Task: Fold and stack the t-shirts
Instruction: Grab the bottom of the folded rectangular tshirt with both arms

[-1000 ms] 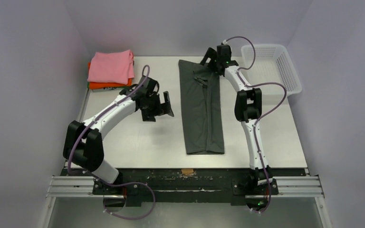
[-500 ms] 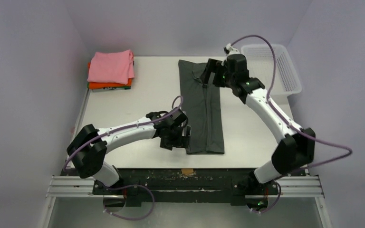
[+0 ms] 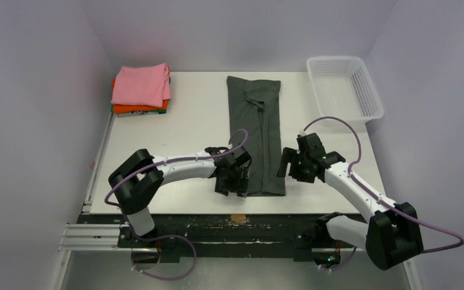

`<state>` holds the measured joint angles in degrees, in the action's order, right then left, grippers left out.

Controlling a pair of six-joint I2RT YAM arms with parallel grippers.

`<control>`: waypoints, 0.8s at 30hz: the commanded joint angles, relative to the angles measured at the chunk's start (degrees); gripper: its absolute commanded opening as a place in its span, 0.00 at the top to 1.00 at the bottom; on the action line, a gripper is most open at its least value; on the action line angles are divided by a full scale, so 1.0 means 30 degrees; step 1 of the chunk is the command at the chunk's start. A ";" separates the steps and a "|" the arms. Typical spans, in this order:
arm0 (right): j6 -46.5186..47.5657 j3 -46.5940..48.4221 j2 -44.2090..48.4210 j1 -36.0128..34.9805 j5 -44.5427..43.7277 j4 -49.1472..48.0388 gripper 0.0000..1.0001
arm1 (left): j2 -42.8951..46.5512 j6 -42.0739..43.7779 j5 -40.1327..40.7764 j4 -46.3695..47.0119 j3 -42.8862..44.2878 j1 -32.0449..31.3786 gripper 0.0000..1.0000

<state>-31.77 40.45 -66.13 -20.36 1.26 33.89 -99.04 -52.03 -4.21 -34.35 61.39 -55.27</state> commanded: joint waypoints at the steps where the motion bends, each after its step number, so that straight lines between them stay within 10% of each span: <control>1: -0.0216 -0.1694 0.0749 -0.0235 0.2144 -0.0169 0.25 | -0.0685 -0.0714 0.0320 0.0845 0.0575 -0.0439 0.33; 10: 0.0000 -0.3674 -0.0083 -0.0273 0.3393 -0.1751 0.41 | -0.1495 -0.1073 0.1332 0.1116 0.1093 -0.0592 0.67; 15: -0.0007 -0.3994 -0.0401 -0.0288 0.4402 -0.1757 0.76 | -0.1395 -0.1237 0.1893 0.0961 0.0983 -0.0564 0.98; 18: -0.0016 -0.4277 -0.0042 -0.0295 0.4518 -0.1208 1.00 | -0.0988 -0.1442 0.2247 0.0714 0.0537 -0.0563 1.00; 24: -0.0417 -0.5370 0.1653 -0.0294 0.6211 -0.0517 1.00 | 0.2098 -0.2256 0.1872 0.1584 -0.2989 -0.0683 1.00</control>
<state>-32.18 26.87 -64.10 -20.97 14.72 28.93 -99.04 -56.62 0.21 -30.02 59.18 -56.73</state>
